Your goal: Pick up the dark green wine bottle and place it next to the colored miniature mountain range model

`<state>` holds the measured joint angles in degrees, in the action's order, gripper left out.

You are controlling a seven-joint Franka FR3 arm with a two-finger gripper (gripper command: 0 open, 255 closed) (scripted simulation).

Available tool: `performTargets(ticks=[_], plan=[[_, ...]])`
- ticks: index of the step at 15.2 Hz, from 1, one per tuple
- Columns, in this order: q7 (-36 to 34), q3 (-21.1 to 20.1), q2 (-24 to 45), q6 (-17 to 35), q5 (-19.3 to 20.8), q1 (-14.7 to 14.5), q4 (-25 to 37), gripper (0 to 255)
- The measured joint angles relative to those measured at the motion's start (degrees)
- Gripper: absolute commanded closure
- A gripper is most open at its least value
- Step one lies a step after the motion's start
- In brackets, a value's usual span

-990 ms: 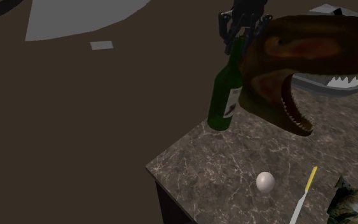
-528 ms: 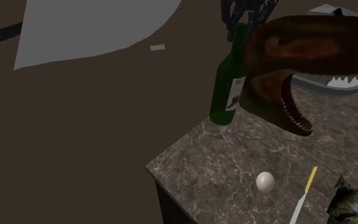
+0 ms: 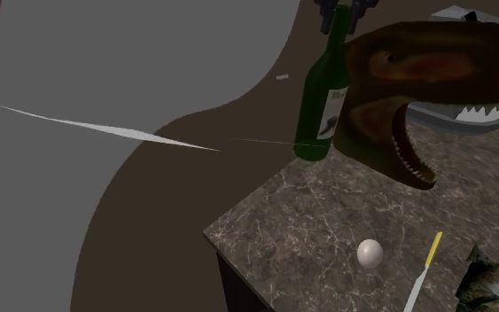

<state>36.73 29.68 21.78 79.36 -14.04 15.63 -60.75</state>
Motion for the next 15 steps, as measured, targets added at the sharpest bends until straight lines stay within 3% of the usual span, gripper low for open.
performTargets(ticks=[4,9,15], plan=[[-0.03,-0.15,2.79,-4.86,-1.55,2.19,7.57,255],[1.21,1.20,-6.77,-3.64,2.85,-0.74,-2.68,255],[3.59,2.49,-17.11,-4.79,8.16,-1.55,-10.74,255]])
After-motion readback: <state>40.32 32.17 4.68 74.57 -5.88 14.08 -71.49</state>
